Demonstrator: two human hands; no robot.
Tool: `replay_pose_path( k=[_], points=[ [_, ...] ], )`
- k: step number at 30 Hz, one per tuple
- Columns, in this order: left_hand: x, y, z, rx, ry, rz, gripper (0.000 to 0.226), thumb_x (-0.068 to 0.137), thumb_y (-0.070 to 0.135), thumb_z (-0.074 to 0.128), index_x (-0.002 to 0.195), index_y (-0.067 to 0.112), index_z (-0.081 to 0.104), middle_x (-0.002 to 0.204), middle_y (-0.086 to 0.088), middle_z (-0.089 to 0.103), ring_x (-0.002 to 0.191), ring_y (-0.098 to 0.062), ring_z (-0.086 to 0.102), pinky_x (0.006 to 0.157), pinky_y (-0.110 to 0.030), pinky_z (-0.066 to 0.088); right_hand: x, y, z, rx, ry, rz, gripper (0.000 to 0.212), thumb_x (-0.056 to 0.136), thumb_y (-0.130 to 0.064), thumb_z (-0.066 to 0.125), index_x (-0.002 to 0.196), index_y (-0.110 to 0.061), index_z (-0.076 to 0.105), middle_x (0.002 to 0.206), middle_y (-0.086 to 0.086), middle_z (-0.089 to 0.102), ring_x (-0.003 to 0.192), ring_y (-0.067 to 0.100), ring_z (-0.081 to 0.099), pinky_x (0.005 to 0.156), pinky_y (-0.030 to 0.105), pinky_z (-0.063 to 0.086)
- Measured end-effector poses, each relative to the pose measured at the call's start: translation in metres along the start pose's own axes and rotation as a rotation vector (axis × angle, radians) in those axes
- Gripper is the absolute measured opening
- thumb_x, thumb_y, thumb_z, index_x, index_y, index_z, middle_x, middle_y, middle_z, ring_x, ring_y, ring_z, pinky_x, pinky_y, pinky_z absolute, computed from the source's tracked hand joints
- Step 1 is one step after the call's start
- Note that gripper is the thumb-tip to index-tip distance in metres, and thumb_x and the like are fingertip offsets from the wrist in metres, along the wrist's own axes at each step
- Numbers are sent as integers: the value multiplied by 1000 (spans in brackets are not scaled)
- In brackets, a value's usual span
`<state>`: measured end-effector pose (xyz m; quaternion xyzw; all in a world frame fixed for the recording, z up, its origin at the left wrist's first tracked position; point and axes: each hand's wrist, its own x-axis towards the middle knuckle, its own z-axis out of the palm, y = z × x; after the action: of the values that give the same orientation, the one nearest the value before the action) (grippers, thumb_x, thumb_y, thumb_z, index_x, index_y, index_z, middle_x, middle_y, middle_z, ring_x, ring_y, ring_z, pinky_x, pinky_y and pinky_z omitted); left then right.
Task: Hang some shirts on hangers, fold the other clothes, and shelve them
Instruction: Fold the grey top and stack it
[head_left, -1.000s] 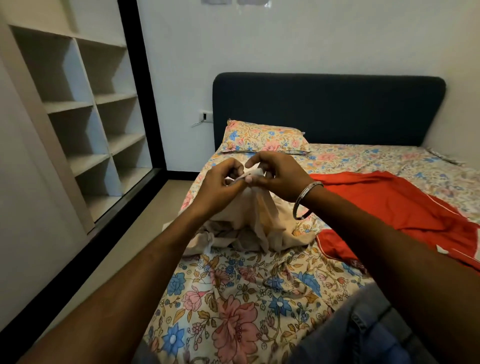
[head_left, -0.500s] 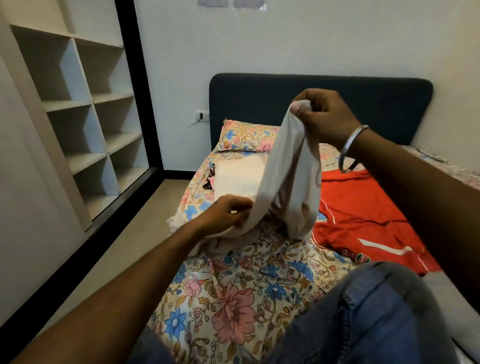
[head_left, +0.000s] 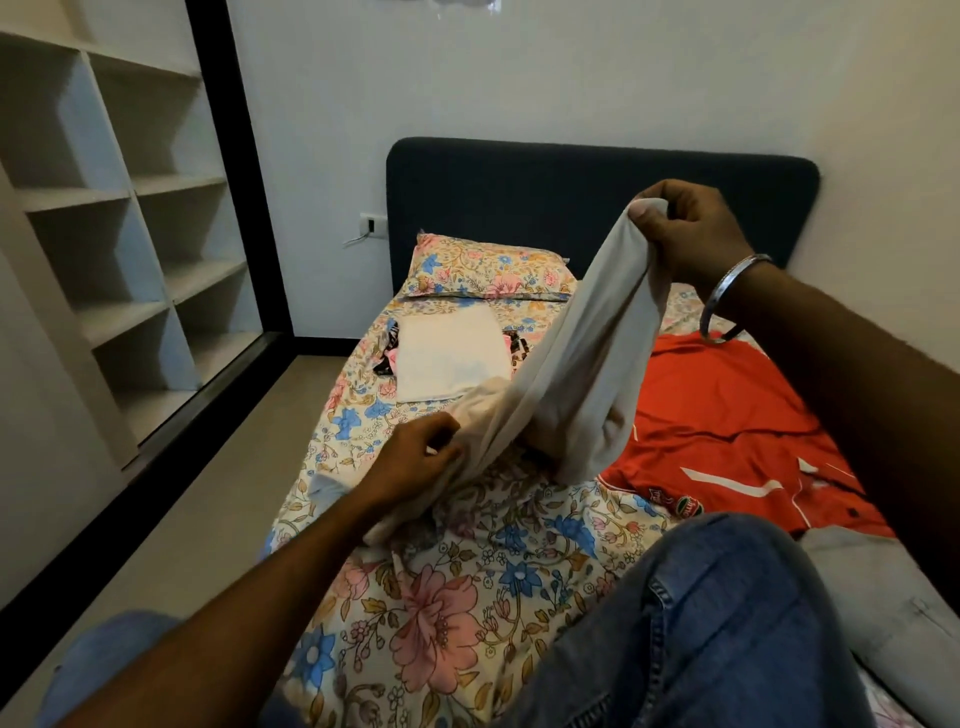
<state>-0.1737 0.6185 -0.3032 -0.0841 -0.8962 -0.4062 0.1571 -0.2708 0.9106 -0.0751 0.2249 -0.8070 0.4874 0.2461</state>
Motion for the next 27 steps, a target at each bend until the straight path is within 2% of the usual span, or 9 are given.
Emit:
replay_pose_path(
  k=[4,6,9,12,15,18,23,25,27],
  points=[
    [19,11,-55,-204,508,-11,4,101,22,61,104,20,61,86,1,65,74,-6,58,63,-22,46,11,10,-11,-53,97,12,16,100,-24,57,110,-15,65,99,1,61,81,5,56,66,22,45],
    [24,16,-84,-173,482,92,10,98,23,66,107,21,61,88,2,66,78,-6,60,67,-20,50,19,14,-19,-67,154,30,15,99,-25,58,109,-16,66,98,2,62,82,9,57,69,22,45],
    [24,6,-113,225,247,177,16,91,26,75,106,24,69,91,7,71,79,-8,65,72,-30,56,30,17,-30,-100,214,43,19,97,-25,59,109,-14,68,99,3,64,91,17,59,79,24,46],
    [28,-14,-130,488,166,63,12,90,20,75,101,17,75,92,0,73,75,-15,62,70,-32,50,31,26,-33,-115,220,77,17,97,-27,60,107,-16,68,97,3,63,91,20,59,80,31,50],
    [32,-25,-139,625,134,-62,10,92,18,71,101,15,74,99,-7,73,86,-23,65,72,-32,46,27,32,-27,-107,202,109,16,98,-26,60,108,-17,68,98,3,62,91,19,58,79,33,50],
    [39,-23,-151,528,272,-97,8,98,16,61,100,12,68,97,-12,69,91,-32,63,71,-35,43,24,39,-25,-117,241,82,20,97,-24,61,110,-12,69,101,4,64,92,18,58,81,30,49],
    [58,25,-197,-22,629,-23,13,105,22,52,106,16,63,98,-4,59,85,-13,55,73,-22,48,33,33,-39,-38,308,55,23,93,-26,64,111,-13,71,99,5,65,92,18,60,82,29,51],
    [67,47,-222,59,625,92,20,104,19,55,119,9,64,105,-6,60,82,-2,55,70,-4,45,36,25,-40,-150,203,-6,20,92,-25,65,108,-15,72,99,3,66,93,18,61,81,30,50],
    [81,55,-246,219,558,168,16,101,17,60,116,14,66,105,-8,63,81,2,56,72,-4,44,33,19,-36,-444,-55,-34,15,92,-23,66,103,-16,74,96,3,68,92,20,61,79,29,45]
  ],
)
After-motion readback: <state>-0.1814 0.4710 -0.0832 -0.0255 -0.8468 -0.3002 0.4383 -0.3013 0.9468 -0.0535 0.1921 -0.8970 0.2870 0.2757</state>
